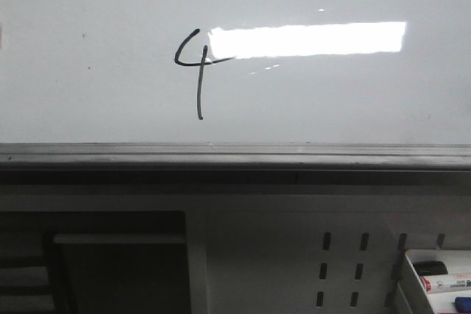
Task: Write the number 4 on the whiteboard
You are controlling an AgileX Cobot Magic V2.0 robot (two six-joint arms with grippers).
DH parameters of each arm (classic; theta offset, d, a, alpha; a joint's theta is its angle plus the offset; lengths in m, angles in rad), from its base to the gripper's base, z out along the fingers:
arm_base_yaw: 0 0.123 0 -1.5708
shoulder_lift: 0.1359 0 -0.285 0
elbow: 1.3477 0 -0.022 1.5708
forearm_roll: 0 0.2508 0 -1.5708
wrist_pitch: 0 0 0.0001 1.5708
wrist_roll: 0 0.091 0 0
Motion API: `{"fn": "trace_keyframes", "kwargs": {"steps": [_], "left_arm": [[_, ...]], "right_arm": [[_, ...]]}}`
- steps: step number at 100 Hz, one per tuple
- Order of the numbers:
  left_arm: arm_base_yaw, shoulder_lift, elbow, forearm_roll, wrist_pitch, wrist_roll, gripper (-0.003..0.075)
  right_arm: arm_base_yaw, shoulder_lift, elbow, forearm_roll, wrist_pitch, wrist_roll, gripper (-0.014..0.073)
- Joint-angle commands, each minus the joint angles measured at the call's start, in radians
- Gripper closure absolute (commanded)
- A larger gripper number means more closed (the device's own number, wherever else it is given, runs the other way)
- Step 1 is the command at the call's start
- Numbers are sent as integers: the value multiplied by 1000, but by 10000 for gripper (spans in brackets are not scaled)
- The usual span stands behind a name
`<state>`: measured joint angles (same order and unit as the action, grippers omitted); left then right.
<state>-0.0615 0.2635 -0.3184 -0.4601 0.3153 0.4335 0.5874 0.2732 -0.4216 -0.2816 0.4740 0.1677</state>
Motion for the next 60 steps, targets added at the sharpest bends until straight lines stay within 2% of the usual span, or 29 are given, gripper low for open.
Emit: {"fn": "trace_keyframes", "kwargs": {"steps": [1, 23, 40, 60], "left_arm": [[0, 9, -11, -21, -78, -8, 741], [0, 7, 23, -18, -80, -8, 741], [-11, -168, 110, -12, -92, -8, 741], [-11, -281, 239, 56, -251, -42, 741]], "right_arm": [[-3, 6, -13, -23, -66, 4, 661], [-3, 6, -9, -23, -56, 4, 661], [-3, 6, -9, -23, -54, 4, 661], [-3, 6, -9, -23, -53, 4, 661]]}}
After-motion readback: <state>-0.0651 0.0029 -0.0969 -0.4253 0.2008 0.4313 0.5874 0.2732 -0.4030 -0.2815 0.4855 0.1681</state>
